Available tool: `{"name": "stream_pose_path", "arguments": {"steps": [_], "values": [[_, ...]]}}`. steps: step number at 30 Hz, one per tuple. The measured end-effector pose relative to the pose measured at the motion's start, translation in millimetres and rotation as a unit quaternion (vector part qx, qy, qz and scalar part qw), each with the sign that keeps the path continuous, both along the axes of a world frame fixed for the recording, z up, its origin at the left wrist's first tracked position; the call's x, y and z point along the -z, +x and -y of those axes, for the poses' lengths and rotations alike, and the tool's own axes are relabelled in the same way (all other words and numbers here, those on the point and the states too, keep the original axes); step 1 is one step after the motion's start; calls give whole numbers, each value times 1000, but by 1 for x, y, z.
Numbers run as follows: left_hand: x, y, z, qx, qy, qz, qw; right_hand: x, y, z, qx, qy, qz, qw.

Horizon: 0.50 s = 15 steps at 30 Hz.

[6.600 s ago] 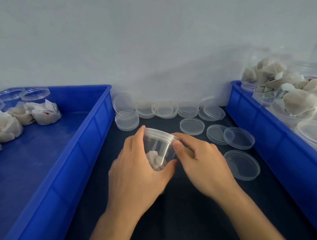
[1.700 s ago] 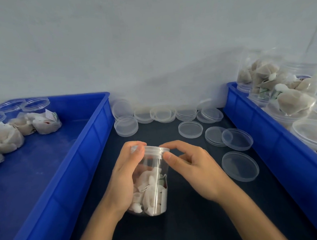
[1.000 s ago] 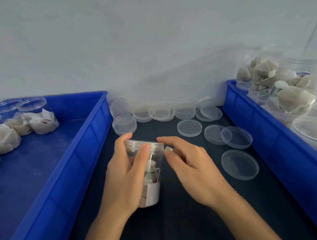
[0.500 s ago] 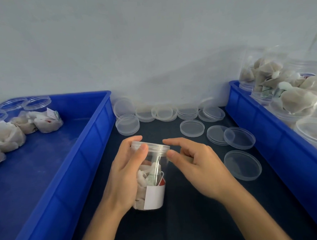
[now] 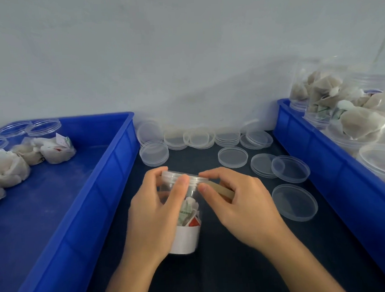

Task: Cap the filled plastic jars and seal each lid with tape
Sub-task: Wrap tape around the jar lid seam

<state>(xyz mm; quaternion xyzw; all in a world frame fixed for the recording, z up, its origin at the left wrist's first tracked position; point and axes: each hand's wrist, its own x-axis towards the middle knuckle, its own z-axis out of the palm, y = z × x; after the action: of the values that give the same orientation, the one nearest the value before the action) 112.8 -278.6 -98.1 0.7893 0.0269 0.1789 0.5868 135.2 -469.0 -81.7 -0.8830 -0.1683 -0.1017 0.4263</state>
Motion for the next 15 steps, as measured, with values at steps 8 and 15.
{"name": "stream_pose_path", "arguments": {"steps": [8,15], "values": [[1,2,-1,66,-151,-31,986,0,4,9,-77,27,-56,995],[-2,2,-5,108,-203,-53,972,3,12,18,-82,68,-68,992]]}}
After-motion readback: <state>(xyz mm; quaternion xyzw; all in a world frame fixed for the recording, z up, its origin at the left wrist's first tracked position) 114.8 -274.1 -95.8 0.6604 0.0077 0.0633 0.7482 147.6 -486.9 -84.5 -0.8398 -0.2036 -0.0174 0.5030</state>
